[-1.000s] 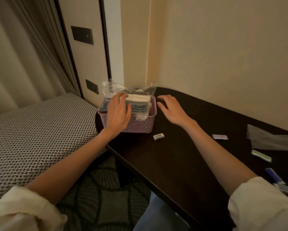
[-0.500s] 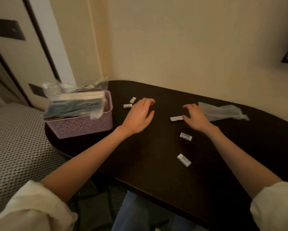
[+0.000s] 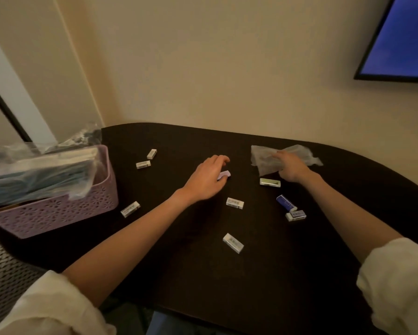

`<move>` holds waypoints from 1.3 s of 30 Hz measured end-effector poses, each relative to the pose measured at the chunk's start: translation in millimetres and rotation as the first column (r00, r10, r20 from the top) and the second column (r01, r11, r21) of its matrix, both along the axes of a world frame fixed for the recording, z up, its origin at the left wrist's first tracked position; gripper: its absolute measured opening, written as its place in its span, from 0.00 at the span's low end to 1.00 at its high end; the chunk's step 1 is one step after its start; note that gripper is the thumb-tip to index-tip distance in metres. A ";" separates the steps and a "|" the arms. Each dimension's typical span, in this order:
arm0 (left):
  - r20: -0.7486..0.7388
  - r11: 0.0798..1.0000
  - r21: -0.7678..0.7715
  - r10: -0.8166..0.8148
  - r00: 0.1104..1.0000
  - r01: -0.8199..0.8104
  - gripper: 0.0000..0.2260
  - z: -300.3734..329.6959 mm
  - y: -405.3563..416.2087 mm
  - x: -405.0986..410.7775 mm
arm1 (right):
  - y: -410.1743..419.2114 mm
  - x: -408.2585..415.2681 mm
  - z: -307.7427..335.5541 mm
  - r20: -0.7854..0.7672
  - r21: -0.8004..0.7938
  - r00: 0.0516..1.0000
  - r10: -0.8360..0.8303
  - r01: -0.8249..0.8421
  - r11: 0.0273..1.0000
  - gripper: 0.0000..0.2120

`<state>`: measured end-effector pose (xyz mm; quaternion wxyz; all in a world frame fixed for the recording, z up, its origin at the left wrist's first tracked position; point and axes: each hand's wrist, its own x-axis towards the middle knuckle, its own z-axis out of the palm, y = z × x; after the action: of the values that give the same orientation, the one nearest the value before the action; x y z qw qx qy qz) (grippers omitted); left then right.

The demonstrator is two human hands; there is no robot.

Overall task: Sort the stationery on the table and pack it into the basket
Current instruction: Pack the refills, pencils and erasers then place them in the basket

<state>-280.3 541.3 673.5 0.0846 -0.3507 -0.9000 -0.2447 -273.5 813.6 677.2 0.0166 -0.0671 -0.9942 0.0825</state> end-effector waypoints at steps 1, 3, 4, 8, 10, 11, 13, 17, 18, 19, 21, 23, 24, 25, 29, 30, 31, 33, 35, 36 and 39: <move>0.005 1.000 0.003 0.001 1.000 -0.001 0.22 -0.3 2.3 -0.7 | 1.2 -2.2 -2.5 -0.018 0.028 1.000 0.007 -0.007 1.000 0.25; 0.015 1.000 0.000 0.009 1.000 -0.009 0.22 0.4 7.1 -4.2 | 2.4 -8.1 -7.4 -0.057 0.090 0.998 0.033 -0.028 0.996 0.17; 0.023 1.000 -0.001 0.015 1.000 -0.015 0.23 0.6 9.2 -6.1 | 2.1 -10.3 -9.3 -0.072 0.119 0.996 0.049 -0.040 0.992 0.14; 0.045 0.999 0.023 0.045 0.998 -0.046 0.23 4.9 10.8 -10.6 | -4.2 -9.3 -6.1 -0.154 0.162 0.985 0.082 -0.056 0.985 0.08; 0.057 0.995 0.061 0.069 0.996 -0.073 0.22 7.0 6.2 -13.5 | -8.3 -10.4 -3.8 -0.262 0.112 0.962 0.075 -0.047 0.993 0.08; 0.066 0.992 0.091 0.086 0.994 -0.092 0.22 8.0 3.0 -14.7 | -12.2 -9.8 -1.7 -0.327 0.069 0.942 0.079 -0.060 0.996 0.08; 0.083 0.979 0.160 0.116 0.990 -0.128 0.23 11.6 -6.2 -16.7 | -25.3 -6.1 5.3 -0.446 -0.036 0.888 0.112 -0.143 0.989 0.08; 0.102 0.968 0.245 0.038 0.994 -0.062 0.36 19.5 -30.0 -15.8 | -57.6 9.0 23.0 -0.538 -0.142 0.812 0.226 -0.351 0.925 0.08; 0.091 0.970 0.242 0.014 0.996 -0.036 0.39 22.1 -35.7 -14.9 | -65.3 13.1 27.7 -0.546 -0.140 0.797 0.257 -0.389 0.911 0.08; 0.073 0.971 0.238 0.004 0.997 -0.022 0.41 24.4 -40.3 -14.2 | -71.8 16.3 31.6 -0.551 -0.140 0.787 0.280 -0.417 0.898 0.08; 0.044 0.967 0.253 -0.005 0.999 -0.006 0.38 30.6 -47.8 -11.6 | -82.5 20.6 39.5 -0.550 -0.144 0.772 0.319 -0.464 0.874 0.08; 0.033 0.959 0.284 -0.032 0.999 0.021 0.31 38.2 -53.6 -7.7 | -90.1 23.1 46.7 -0.539 -0.150 0.763 0.357 -0.504 0.851 0.08; 0.033 0.953 0.300 -0.045 0.998 0.033 0.26 41.6 -55.9 -5.6 | -92.9 24.6 49.8 -0.534 -0.152 0.761 0.370 -0.516 0.843 0.08; 0.034 0.949 0.315 -0.050 0.998 0.037 0.22 44.6 -58.7 -3.0 | -95.9 26.3 53.5 -0.532 -0.154 0.759 0.377 -0.524 0.837 0.09; 0.009 0.932 0.360 -0.053 0.999 0.046 0.16 51.8 -62.8 6.7 | -105.0 33.9 65.4 -0.519 -0.173 0.771 0.369 -0.517 0.838 0.12; -0.010 0.926 0.374 -0.060 0.998 0.060 0.16 53.7 -62.9 10.2 | -107.3 35.7 67.7 -0.513 -0.167 0.769 0.382 -0.525 0.834 0.12; -0.035 0.919 0.387 -0.071 0.997 0.079 0.17 56.5 -62.7 14.1 | -109.8 36.9 69.7 -0.505 -0.161 0.765 0.399 -0.538 0.827 0.12; -0.102 0.910 0.393 -0.099 0.990 0.132 0.19 62.5 -62.1 20.8 | -115.1 40.2 74.0 -0.477 -0.150 0.765 0.433 -0.557 0.817 0.11; -0.181 0.915 0.362 -0.118 0.976 0.178 0.20 68.6 -61.9 26.9 | -120.5 43.3 77.4 -0.452 -0.140 0.768 0.453 -0.562 0.815 0.11; -0.220 0.922 0.338 -0.120 0.968 0.191 0.20 71.2 -62.1 29.7 | -123.3 44.5 78.3 -0.446 -0.134 0.767 0.462 -0.568 0.812 0.11; -0.300 0.944 0.266 -0.112 0.947 0.196 0.18 77.2 -61.9 37.3 | -130.1 42.6 76.3 -0.436 -0.142 0.766 0.473 -0.577 0.804 0.09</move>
<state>-243.0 479.3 750.7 0.2426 -0.4355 -0.8021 -0.3287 -230.9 683.5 753.5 0.1753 0.2320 -0.9291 0.2287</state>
